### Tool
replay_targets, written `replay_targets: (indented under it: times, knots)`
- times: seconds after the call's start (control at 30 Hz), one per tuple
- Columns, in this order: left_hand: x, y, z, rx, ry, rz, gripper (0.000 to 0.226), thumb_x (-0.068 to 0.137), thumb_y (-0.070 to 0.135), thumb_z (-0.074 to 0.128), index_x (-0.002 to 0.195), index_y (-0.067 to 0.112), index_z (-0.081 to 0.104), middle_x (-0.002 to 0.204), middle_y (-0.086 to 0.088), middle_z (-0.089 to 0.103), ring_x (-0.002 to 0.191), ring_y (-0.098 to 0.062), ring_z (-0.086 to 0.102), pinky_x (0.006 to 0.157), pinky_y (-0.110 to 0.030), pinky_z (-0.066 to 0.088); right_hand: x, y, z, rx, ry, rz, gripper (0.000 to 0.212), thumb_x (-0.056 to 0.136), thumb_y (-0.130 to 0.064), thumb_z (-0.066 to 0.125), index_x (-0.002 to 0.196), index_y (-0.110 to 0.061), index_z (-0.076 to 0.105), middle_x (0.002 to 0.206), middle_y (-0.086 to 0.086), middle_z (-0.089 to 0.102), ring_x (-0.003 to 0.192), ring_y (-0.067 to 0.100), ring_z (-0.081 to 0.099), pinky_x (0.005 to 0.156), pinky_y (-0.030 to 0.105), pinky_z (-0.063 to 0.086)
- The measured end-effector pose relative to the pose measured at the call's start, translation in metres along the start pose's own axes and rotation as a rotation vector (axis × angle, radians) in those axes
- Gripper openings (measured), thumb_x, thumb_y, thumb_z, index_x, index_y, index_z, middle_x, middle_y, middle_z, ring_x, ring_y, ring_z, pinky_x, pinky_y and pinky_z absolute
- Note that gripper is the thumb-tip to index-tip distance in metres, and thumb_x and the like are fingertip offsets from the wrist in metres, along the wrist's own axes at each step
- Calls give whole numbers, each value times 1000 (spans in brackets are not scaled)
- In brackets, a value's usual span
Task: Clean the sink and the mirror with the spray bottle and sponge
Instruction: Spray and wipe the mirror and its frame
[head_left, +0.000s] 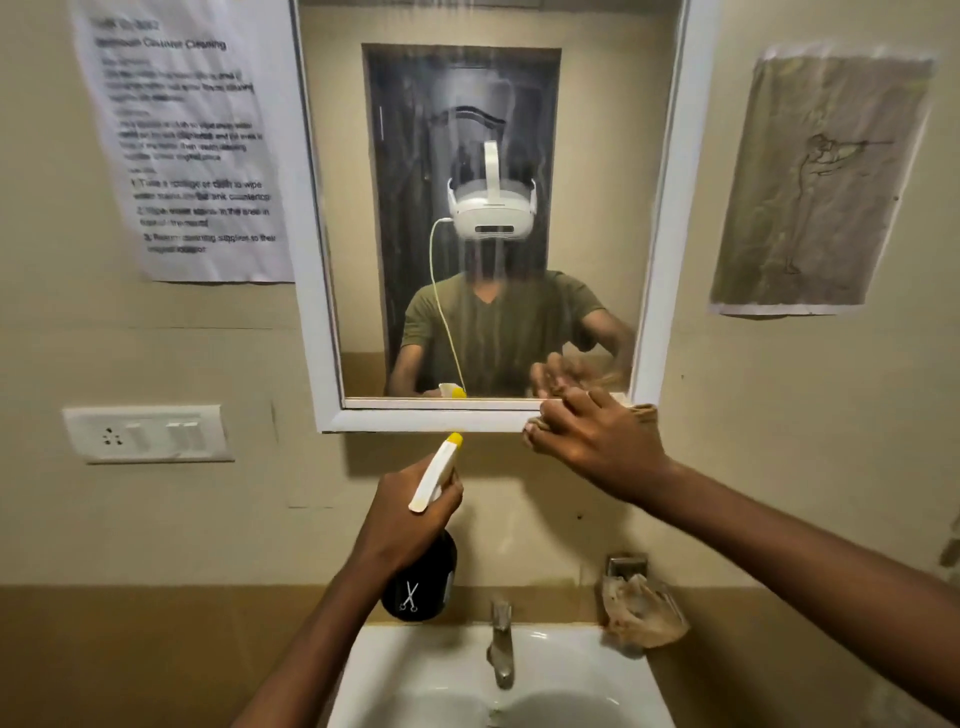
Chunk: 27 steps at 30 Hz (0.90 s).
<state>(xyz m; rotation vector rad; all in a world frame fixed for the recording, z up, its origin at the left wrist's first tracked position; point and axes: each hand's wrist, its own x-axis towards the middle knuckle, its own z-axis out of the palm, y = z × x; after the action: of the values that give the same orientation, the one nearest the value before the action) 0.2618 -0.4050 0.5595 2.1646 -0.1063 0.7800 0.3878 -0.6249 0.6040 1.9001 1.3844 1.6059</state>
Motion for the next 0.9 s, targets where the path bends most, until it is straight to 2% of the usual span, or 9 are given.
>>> replay_targets:
  times: [0.13, 0.23, 0.4, 0.57, 0.63, 0.77, 0.9]
  knots:
    - [-7, -10, -12, 19, 102, -45, 23, 74, 29, 50, 69, 8, 57, 62, -12, 62, 61, -29, 58, 62, -44, 47, 47, -30, 12, 70, 55, -11, 19, 99, -14, 47, 98, -13, 66, 93, 13, 63, 85, 36, 61, 69, 47, 50]
    - [-10, -18, -21, 34, 54, -45, 23, 73, 32, 48, 70, 11, 56, 63, -10, 60, 61, -27, 55, 64, -42, 46, 93, -58, 22, 94, 127, -50, 19, 97, -14, 49, 95, -16, 67, 93, 10, 64, 78, 29, 58, 62, 40, 46]
    - [-10, -26, -30, 49, 51, -71, 22, 74, 29, 49, 74, 8, 57, 66, -11, 60, 62, -26, 53, 64, -40, 45, 70, -38, 21, 110, 196, -133, 17, 98, -17, 52, 99, -16, 68, 94, 9, 66, 83, 28, 61, 66, 41, 49]
    - [-1, -27, -30, 32, 105, -112, 27, 74, 30, 50, 70, 4, 57, 65, -15, 64, 63, -32, 60, 63, -47, 48, 40, -7, 15, 63, 148, -247, 14, 96, -12, 56, 103, -16, 67, 94, 9, 65, 80, 29, 62, 64, 40, 48]
    - [3, -25, -32, 42, 106, -101, 27, 75, 30, 51, 71, 5, 58, 66, -14, 65, 63, -30, 60, 64, -45, 48, 53, -15, 17, 67, 164, -240, 11, 94, -13, 57, 100, -17, 66, 91, 8, 64, 76, 29, 61, 63, 40, 46]
    - [3, -24, -34, 67, 99, -56, 16, 77, 26, 52, 75, 12, 58, 65, -6, 61, 61, -21, 54, 60, -29, 42, 97, -51, 27, 91, 187, -199, 14, 95, -13, 52, 94, -17, 66, 89, 8, 63, 76, 28, 58, 61, 39, 41]
    - [0, -34, -38, 71, 124, -114, 24, 74, 31, 49, 73, 10, 59, 66, -10, 64, 64, -27, 59, 62, -37, 46, 108, -59, 28, 101, 173, -213, 14, 95, -11, 52, 91, -16, 65, 88, 9, 63, 75, 28, 58, 60, 40, 42]
